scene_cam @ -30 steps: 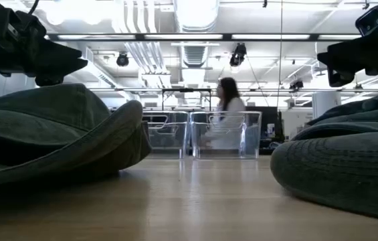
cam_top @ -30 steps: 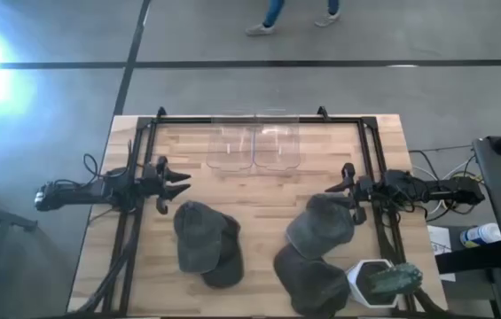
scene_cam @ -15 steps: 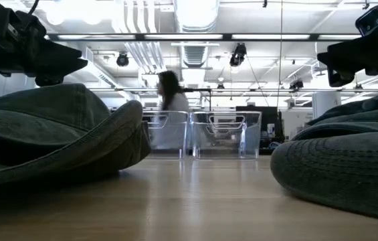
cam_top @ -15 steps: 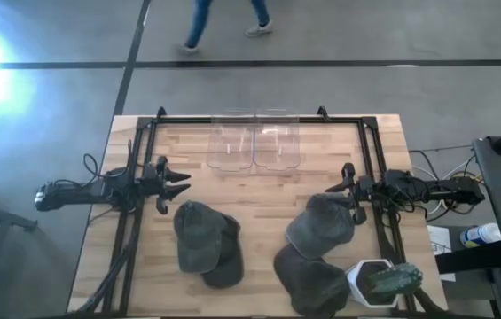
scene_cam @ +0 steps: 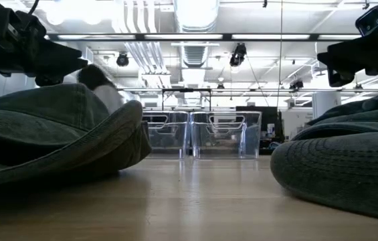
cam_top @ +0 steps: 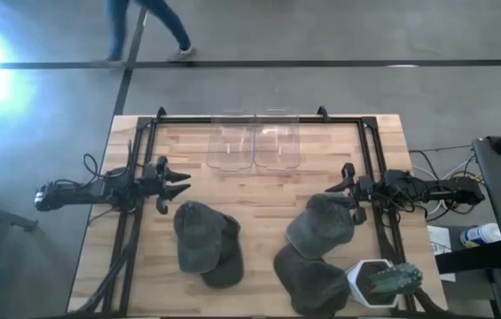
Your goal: Pick & Place hat
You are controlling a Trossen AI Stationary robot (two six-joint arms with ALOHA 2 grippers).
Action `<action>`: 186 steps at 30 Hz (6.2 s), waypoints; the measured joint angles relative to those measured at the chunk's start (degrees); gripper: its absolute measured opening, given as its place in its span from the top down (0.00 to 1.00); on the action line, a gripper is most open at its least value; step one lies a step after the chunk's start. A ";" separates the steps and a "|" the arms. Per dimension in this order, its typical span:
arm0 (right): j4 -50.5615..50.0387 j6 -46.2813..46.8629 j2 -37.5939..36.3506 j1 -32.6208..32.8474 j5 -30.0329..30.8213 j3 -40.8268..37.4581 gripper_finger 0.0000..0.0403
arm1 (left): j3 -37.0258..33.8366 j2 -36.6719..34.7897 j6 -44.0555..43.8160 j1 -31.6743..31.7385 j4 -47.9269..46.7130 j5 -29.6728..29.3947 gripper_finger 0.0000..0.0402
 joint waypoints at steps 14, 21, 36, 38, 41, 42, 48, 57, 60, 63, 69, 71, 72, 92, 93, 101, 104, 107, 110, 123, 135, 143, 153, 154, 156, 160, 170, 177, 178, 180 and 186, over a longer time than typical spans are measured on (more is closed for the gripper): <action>-0.01 -0.01 -0.02 0.00 0.00 0.00 0.71 | 0.00 -0.02 -0.02 0.00 0.00 0.00 0.65; 0.05 0.00 0.00 0.01 0.00 0.02 0.71 | 0.02 -0.02 -0.02 0.00 -0.02 0.01 0.65; 1.70 46.28 -0.02 0.00 3.04 0.02 0.71 | 0.02 0.00 -0.02 0.00 0.00 0.00 0.65; 1.70 50.09 -0.02 0.00 3.04 0.00 0.71 | 0.01 -0.02 -0.01 0.00 -0.01 0.01 0.65; 2.18 55.04 0.00 0.00 3.20 0.00 0.71 | 0.02 -0.02 -0.01 0.00 -0.01 0.01 0.65; 3.14 56.00 0.01 0.00 3.35 0.00 0.71 | 0.02 -0.01 -0.02 0.00 -0.02 0.01 0.65; 9.93 58.80 1.21 -0.16 4.68 0.04 0.71 | 0.01 -0.01 -0.02 0.00 -0.01 0.02 0.65; 10.16 65.70 17.18 -0.15 9.42 2.36 0.71 | 0.01 -0.01 -0.01 0.00 -0.01 0.02 0.65; 9.31 66.53 24.86 -0.15 11.50 5.80 0.71 | 0.01 -0.02 -0.02 0.00 -0.02 0.01 0.65; 5.84 66.50 33.29 -0.15 12.02 10.92 0.71 | 0.01 0.00 0.00 0.00 0.00 0.00 0.65; -2.07 66.22 51.28 -0.11 11.12 23.31 0.71 | 0.00 0.00 -8.14 -0.02 5.71 -0.51 0.65; -3.38 66.02 56.86 -0.11 9.95 27.36 0.71 | 0.00 0.00 -21.50 -0.02 8.63 -0.44 0.65; -3.75 66.01 59.41 -0.11 9.23 29.12 0.71 | 0.00 0.00 -27.80 -0.02 9.38 -0.43 0.65; -3.79 62.80 84.82 -0.13 2.25 49.59 0.71 | 0.80 1.00 -58.69 -0.02 23.78 -9.67 0.65; -3.78 62.46 85.24 -0.15 2.07 50.41 0.71 | 1.98 1.43 -58.11 -0.06 21.68 -8.01 0.65; -5.21 58.01 91.82 -0.09 -3.36 60.13 0.71 | 18.87 12.59 -54.60 -0.45 -21.23 8.23 0.68; -10.95 56.13 94.64 -0.25 -3.38 64.39 0.71 | 23.67 18.72 -53.10 -2.07 -28.87 14.21 0.69; -16.72 53.97 97.19 -0.41 -3.34 68.16 0.71 | 27.08 24.19 -52.85 -5.61 -31.99 17.98 0.69; -19.43 52.45 98.46 -0.42 -3.37 70.29 0.71 | 29.18 29.04 -55.35 -11.63 -32.40 19.98 0.69; -19.49 50.58 98.29 -0.99 -4.54 69.37 0.71 | 29.71 48.70 -81.85 -47.68 -28.48 -1.10 0.69; -19.88 44.11 98.40 -3.69 -8.69 69.29 0.71 | 34.17 70.11 -95.52 -56.41 -14.51 -2.28 0.69; -19.81 41.21 98.42 -4.44 -10.55 69.29 0.71 | 39.66 80.20 -103.22 -56.41 -12.32 -1.11 0.69; -20.04 39.78 98.42 -4.44 -11.17 69.29 0.71 | 44.17 87.30 -118.08 -56.82 -12.99 -13.32 0.69; -20.10 39.42 98.42 -4.42 -11.37 69.29 0.71 | 44.77 88.11 -119.66 -57.03 -12.57 -14.90 0.69; -20.27 38.88 98.42 -4.39 -12.20 69.29 0.71 | 46.03 89.84 -121.74 -57.46 -13.42 -16.96 0.69; -20.76 37.49 98.42 -4.37 -12.76 69.29 0.71 | 51.25 93.51 -123.24 -57.66 -17.27 -18.89 0.68; -21.73 34.32 98.36 -4.37 -12.68 69.26 0.71 | 59.75 98.39 -123.97 -57.66 -36.50 -17.79 0.60; -21.71 34.23 98.34 -4.37 -12.68 69.26 0.71 | 58.99 94.98 -123.88 -56.35 -51.95 -20.97 0.59; -21.68 34.25 98.34 -4.37 -12.68 69.26 0.71 | 58.99 94.12 -123.78 -55.90 -53.75 -22.17 0.59; -21.57 34.29 98.32 -4.37 -12.66 69.26 0.71 | 58.99 92.37 -123.42 -54.91 -56.06 -25.37 0.59; -21.01 34.73 98.31 -4.37 -12.50 69.26 0.71 | 58.60 87.75 -122.20 -51.81 -58.16 -37.50 0.59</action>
